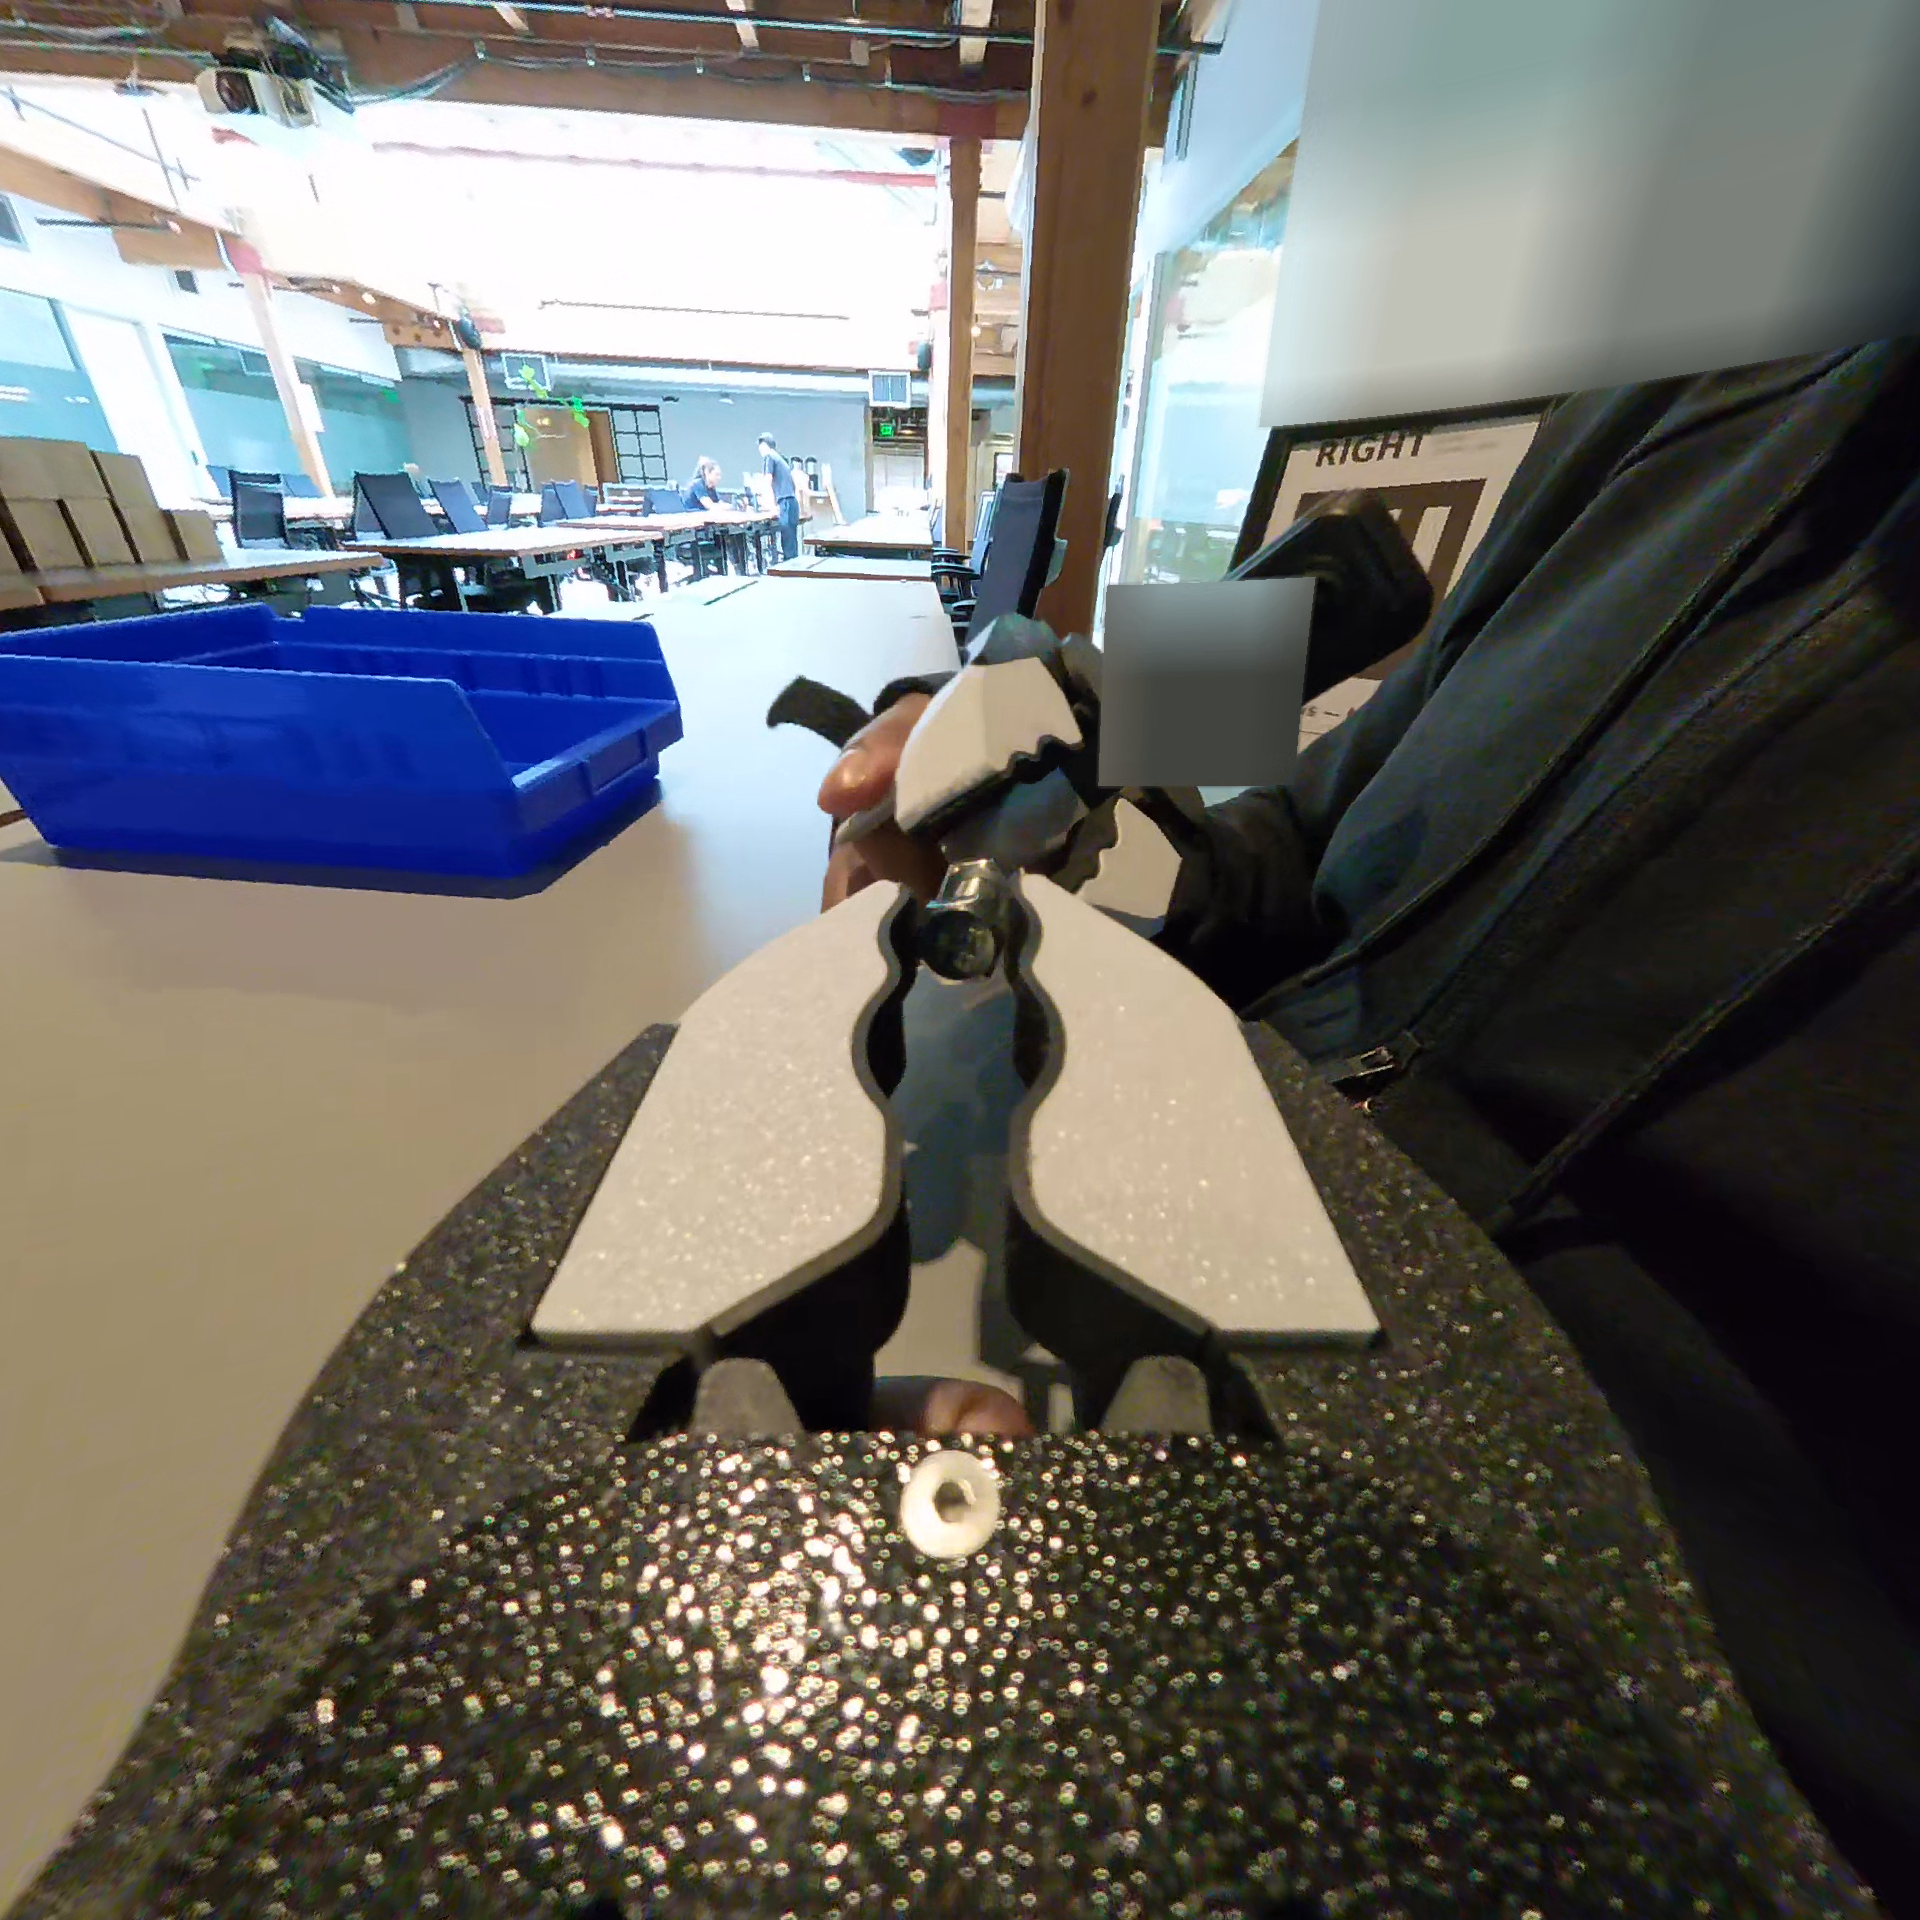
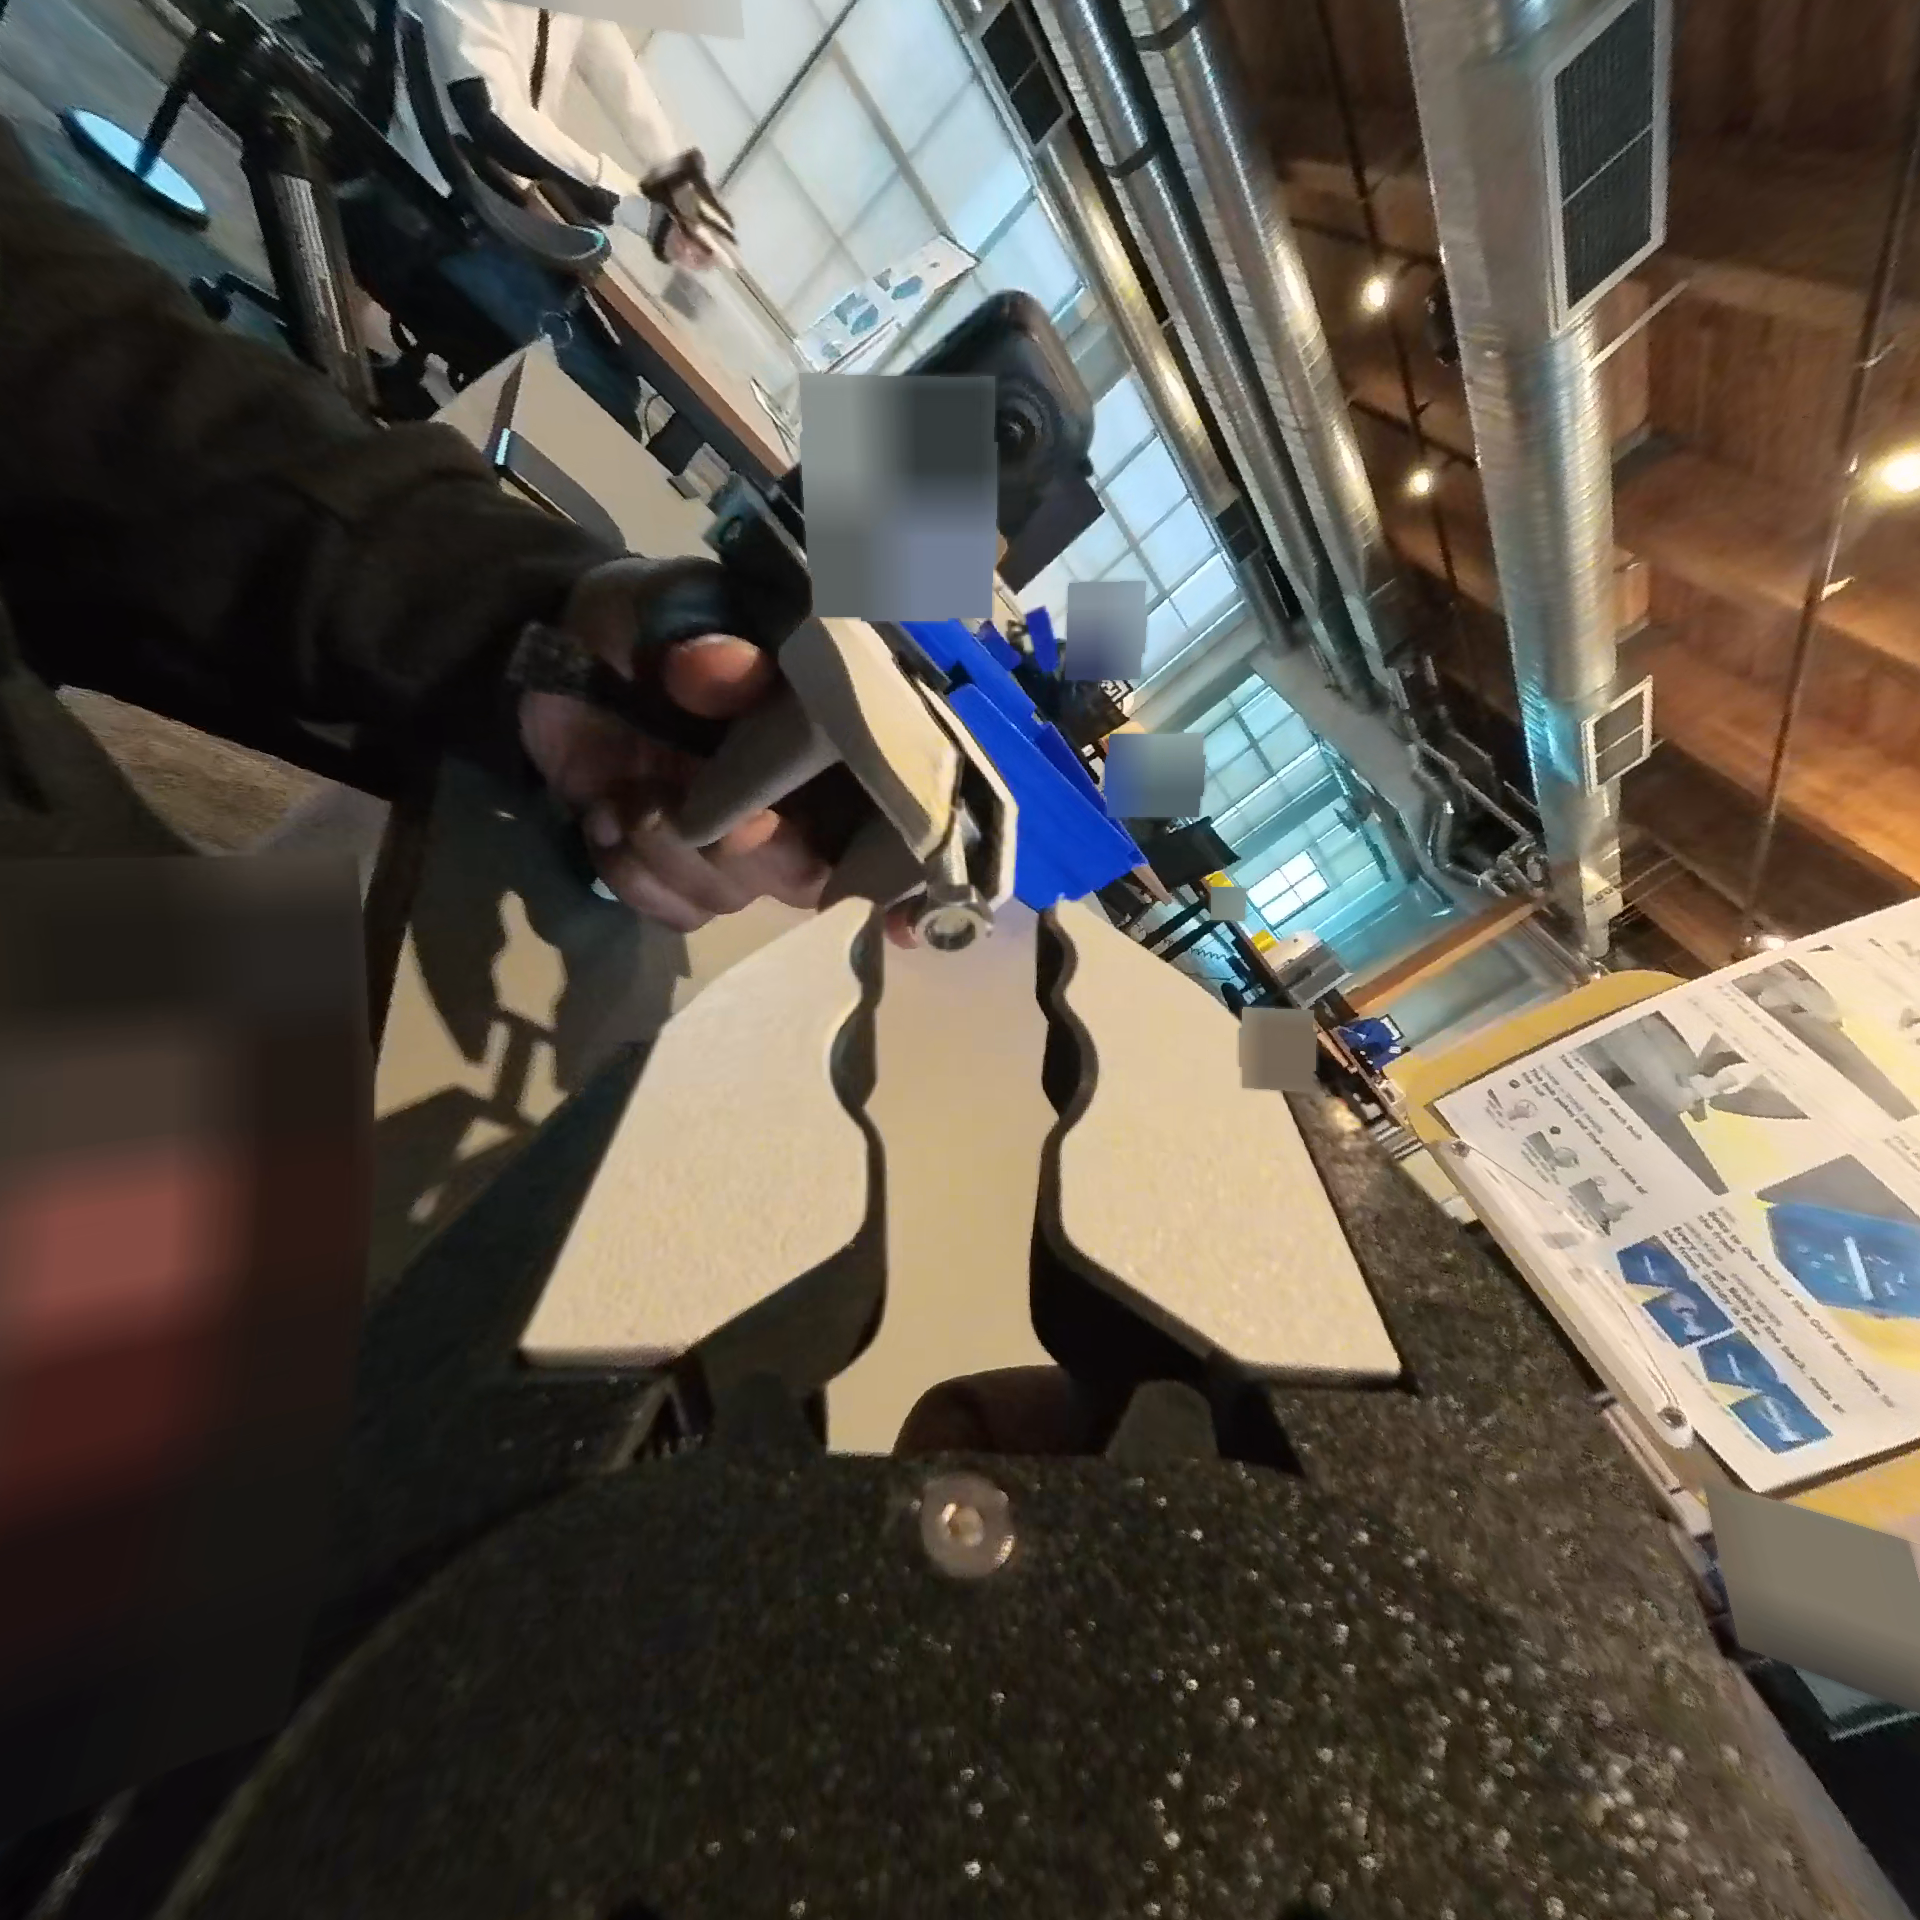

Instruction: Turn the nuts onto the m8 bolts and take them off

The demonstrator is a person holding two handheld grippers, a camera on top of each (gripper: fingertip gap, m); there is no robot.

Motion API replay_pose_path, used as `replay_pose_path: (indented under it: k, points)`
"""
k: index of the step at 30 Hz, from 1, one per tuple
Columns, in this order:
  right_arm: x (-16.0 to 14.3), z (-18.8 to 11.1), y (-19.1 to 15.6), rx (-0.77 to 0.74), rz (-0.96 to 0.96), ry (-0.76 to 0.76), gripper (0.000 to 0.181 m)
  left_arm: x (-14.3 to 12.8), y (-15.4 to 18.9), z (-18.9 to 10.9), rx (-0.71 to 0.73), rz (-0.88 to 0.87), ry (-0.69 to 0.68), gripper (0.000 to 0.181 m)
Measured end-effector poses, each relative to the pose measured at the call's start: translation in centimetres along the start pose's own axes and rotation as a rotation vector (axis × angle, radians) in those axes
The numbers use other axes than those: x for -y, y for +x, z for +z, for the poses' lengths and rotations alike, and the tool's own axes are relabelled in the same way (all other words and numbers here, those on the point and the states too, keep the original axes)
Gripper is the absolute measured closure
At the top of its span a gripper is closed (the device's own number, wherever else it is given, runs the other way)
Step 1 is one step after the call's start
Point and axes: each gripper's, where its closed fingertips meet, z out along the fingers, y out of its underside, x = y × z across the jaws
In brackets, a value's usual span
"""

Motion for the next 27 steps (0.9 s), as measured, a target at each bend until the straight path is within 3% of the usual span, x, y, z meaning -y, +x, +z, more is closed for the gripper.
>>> replay_pose_path:
  k: [3,6,9,14,16,18,21,27]
  points:
    - [0.0,0.1,-0.1,-0.005,-0.015,-0.005,0.165,-0.1,0.0,0.1,0.000,-0.012,-0.010,0.166]
    - [-0.3,0.2,-0.3,0.027,0.056,-0.031,0.165,-0.2,-0.2,0.1,0.011,-0.002,-0.013,0.166]
    - [-0.3,0.2,-0.4,0.120,0.308,-0.041,0.165,-0.3,-0.1,0.0,0.036,0.101,-0.028,0.166]
    - [-0.2,0.2,-0.8,0.339,0.968,-0.045,0.165,-0.4,0.0,-0.2,0.038,0.157,-0.028,0.166]
    - [-0.2,0.2,-0.6,0.353,1.020,0.003,0.157,-0.2,-0.5,-0.2,0.064,0.133,-0.019,0.166]
    - [-0.3,0.3,-0.4,0.313,0.926,0.020,0.148,0.0,-0.8,-0.4,0.071,0.111,-0.002,0.166]
    - [-0.5,0.4,0.2,0.182,0.641,0.006,0.142,0.3,-0.9,-0.6,0.050,0.051,0.027,0.166]
    - [-0.5,0.6,0.1,-0.036,0.005,-0.051,0.148,1.1,-0.3,-1.0,-0.055,-0.135,0.101,0.166]
